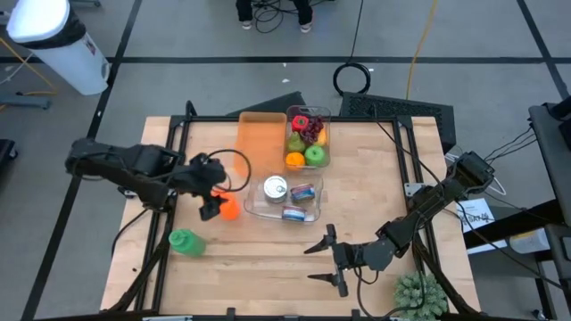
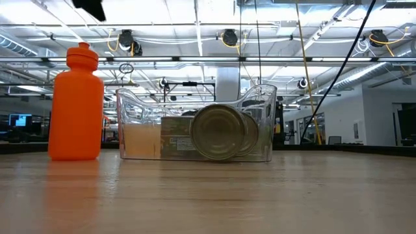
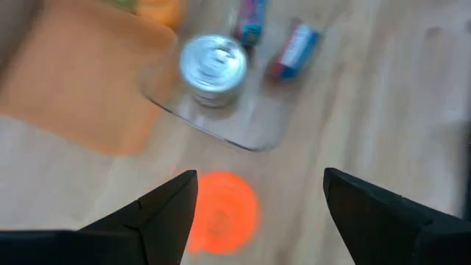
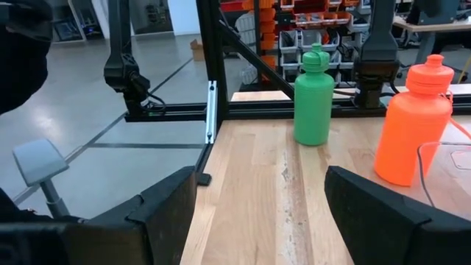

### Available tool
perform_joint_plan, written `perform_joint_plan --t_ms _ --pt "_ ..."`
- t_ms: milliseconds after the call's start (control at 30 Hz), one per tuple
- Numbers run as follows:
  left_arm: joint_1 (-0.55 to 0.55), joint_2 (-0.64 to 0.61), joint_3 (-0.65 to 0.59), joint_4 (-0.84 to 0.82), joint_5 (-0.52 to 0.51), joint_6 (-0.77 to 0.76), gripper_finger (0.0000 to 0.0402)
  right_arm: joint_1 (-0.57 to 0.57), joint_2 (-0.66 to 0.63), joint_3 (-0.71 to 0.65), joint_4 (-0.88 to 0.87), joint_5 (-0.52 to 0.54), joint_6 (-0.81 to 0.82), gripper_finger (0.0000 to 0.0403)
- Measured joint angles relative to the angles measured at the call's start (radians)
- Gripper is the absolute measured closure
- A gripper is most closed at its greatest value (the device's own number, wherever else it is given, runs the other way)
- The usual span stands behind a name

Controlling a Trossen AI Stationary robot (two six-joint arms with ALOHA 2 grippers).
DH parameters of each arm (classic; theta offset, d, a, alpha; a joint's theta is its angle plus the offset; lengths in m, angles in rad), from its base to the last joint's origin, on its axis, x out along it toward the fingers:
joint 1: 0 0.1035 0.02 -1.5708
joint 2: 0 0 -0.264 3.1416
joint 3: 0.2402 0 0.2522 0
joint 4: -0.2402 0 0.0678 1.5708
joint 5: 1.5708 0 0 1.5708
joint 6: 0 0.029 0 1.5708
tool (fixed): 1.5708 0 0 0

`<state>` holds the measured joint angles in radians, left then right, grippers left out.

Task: Pick & Place Food Item
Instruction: Put the orange water bottle into the orange bin

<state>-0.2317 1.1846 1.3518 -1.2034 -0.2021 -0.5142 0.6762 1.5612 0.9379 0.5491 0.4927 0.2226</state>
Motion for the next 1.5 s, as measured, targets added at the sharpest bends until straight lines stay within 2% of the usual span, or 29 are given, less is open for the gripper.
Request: perform_joint_plan --t_ms 100,300,500,667,867,1000,1167,1500 --pt "-0.047 -0.023 0.000 -0.001 0.019 -0.069 0.0097 0.000 0.000 0.000 0.000 0.001 0.000 0.0122" --pt "-0.102 -0.016 -0.001 -0.055 -0.032 -0.107 0.0106 -0.002 0.000 0.000 0.000 0.003 0.000 0.0122" --pt "-0.097 0.023 -0.001 -0.135 -0.037 -0.202 0.0126 -0.002 0.000 0.000 0.000 0.003 0.001 0.0122" --pt "-0.070 0.070 -0.001 -0.215 -0.101 -0.264 0.0143 -0.002 0.000 0.000 0.000 0.003 0.001 0.0122" --pt "-0.026 0.132 -0.001 -0.216 -0.070 -0.233 0.0156 -0.002 0.000 0.000 0.000 0.003 0.001 0.0122" --pt "-0.010 0.168 -0.001 -0.216 -0.027 -0.177 0.0151 -0.002 0.000 0.000 0.000 0.003 0.001 0.0122" --pt "-0.007 0.185 -0.001 -0.215 -0.028 -0.124 0.0148 -0.001 0.000 0.000 0.000 0.001 0.002 0.0122" --pt "-0.004 0.185 -0.007 -0.235 -0.034 -0.178 0.0166 0.000 0.000 0.000 0.000 0.000 0.002 0.0122"
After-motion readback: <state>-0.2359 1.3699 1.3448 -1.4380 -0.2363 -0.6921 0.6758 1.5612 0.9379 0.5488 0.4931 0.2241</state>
